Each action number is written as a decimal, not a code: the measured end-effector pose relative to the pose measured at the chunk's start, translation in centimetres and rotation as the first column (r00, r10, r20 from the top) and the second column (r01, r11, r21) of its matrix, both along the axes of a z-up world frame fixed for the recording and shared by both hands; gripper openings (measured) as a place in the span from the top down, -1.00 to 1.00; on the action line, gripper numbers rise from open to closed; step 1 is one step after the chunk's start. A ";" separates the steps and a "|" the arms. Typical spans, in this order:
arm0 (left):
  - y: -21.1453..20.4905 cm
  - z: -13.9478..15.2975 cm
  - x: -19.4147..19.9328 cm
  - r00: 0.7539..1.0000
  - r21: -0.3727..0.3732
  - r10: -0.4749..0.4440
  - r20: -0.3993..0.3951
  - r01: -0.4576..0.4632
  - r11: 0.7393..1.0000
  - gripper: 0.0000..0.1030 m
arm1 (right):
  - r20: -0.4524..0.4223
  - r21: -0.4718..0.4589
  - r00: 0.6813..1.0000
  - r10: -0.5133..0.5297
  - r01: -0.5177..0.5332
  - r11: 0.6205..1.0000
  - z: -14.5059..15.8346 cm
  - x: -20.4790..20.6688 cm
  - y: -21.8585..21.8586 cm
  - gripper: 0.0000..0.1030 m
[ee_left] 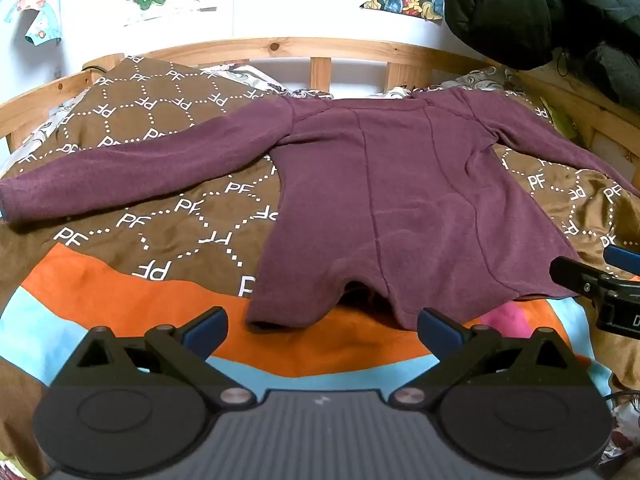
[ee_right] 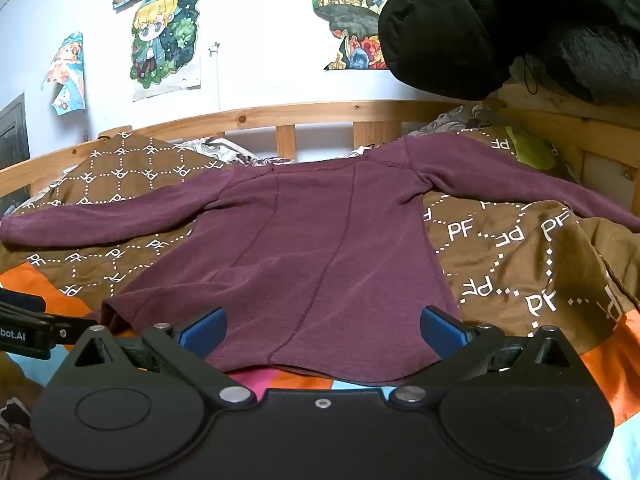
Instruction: Fold small clothes
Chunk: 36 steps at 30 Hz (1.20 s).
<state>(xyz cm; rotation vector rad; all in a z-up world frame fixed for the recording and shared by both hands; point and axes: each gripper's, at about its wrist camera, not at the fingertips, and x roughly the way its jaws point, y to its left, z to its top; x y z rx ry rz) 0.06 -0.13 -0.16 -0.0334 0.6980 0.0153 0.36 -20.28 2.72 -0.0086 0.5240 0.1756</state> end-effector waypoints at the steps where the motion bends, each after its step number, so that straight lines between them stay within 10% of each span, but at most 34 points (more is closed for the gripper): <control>1: 0.0 0.0 0.0 1.000 0.000 0.001 0.000 -0.001 1.000 -0.99 | 0.001 0.000 1.000 0.000 0.000 1.000 0.0 -0.1 0.0 -0.99; 36: -0.1 -0.1 0.0 1.000 0.006 0.003 -0.003 -0.003 1.000 -0.99 | -0.005 -0.008 1.000 -0.005 0.005 1.000 0.0 0.0 0.2 -0.99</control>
